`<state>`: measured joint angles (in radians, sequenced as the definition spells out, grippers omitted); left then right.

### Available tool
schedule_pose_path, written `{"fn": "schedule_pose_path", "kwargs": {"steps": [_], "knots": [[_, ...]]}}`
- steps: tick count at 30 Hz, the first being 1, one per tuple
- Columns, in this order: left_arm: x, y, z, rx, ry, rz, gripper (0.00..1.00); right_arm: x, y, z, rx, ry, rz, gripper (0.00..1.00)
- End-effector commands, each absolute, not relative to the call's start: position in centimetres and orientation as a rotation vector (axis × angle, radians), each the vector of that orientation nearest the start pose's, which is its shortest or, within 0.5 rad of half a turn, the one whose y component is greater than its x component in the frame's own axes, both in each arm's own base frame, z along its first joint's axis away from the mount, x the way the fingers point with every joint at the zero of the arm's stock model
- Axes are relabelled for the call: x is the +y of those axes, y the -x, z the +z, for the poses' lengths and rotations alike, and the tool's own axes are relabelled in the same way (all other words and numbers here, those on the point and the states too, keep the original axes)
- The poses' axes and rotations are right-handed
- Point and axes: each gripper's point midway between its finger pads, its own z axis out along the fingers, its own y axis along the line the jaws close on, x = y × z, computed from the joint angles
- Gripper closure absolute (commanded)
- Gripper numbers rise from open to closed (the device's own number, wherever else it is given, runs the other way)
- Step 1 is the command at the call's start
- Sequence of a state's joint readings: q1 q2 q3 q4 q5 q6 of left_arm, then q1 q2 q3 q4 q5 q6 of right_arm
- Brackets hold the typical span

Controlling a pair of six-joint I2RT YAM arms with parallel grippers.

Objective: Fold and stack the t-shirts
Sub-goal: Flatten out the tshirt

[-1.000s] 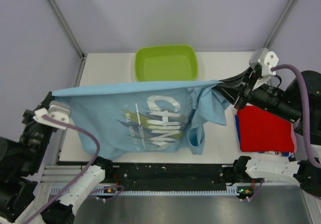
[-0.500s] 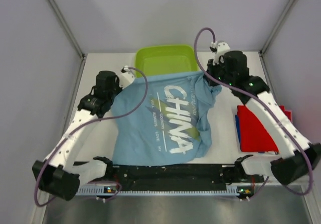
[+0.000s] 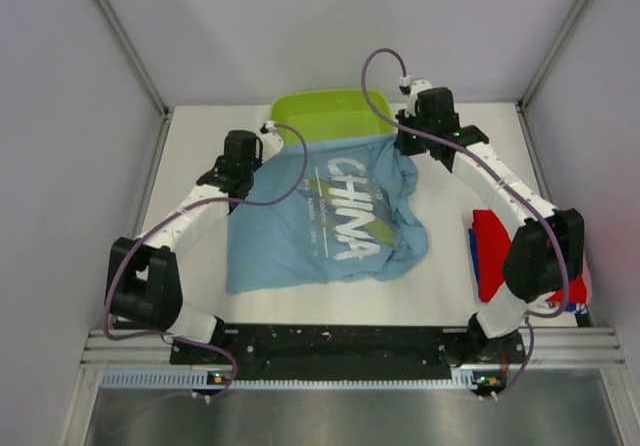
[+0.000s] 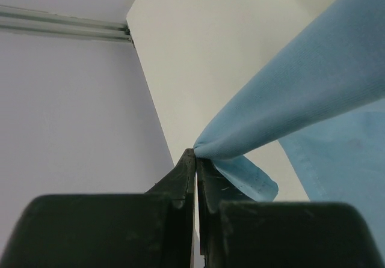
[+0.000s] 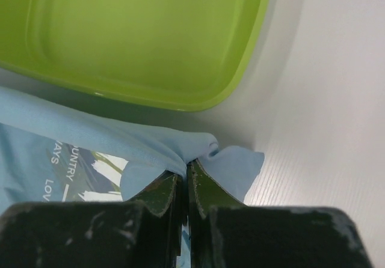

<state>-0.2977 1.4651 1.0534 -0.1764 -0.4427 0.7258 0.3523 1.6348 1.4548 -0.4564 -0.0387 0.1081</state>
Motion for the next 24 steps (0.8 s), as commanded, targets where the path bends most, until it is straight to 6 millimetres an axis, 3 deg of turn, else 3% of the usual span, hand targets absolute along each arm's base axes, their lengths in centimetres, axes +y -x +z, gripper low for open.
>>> {"fn": "schedule_pose_path", "kwargs": {"steps": [1,6,8,10,11,13,15,17,20,22,24], "knots": [[-1.3,-44.2,21.4,1.936,-0.682,0.793,1.0,15.8,-46.5,24.4,2.085,0.239,0.222,1.0],[-0.5,-46.1,21.0,1.95,-0.639,0.83,0.96,15.5,-48.4,24.4,2.076,0.233,0.165,1.0],[0.2,-46.9,21.4,1.945,-0.621,0.859,0.74,15.2,-49.6,24.4,2.071,0.223,0.131,1.0],[1.0,-48.0,22.1,1.941,-0.588,0.875,0.39,14.9,-51.0,23.8,2.08,0.204,0.113,0.72],[1.6,-48.5,22.6,1.939,-0.56,0.888,0.27,14.7,-51.7,23.4,2.086,0.184,0.12,0.56],[2.9,-49.2,23.6,1.953,-0.498,0.904,0.14,13.5,-53.3,23.6,2.086,0.116,0.123,0.41],[4.0,-49.0,24.9,1.973,-0.457,0.897,0.14,12.5,-54.1,23.6,2.102,0.083,0.142,0.36],[3.3,-47.6,25.4,1.986,-0.507,0.842,0.14,12.3,-53.5,24.3,2.116,0.104,0.15,0.36],[-0.2,-43.5,24.4,2.012,-0.728,0.577,0.16,12.5,-50.8,25.7,2.126,0.15,0.187,0.36],[-3.1,-38.4,21.7,2.054,-0.977,0.335,0.18,12.5,-47.9,25.7,2.148,0.186,0.207,0.36],[-5.3,-33.1,18.7,2.112,-1.182,0.1,0.22,12.1,-44.6,24.3,2.196,0.19,0.207,0.36]]}}
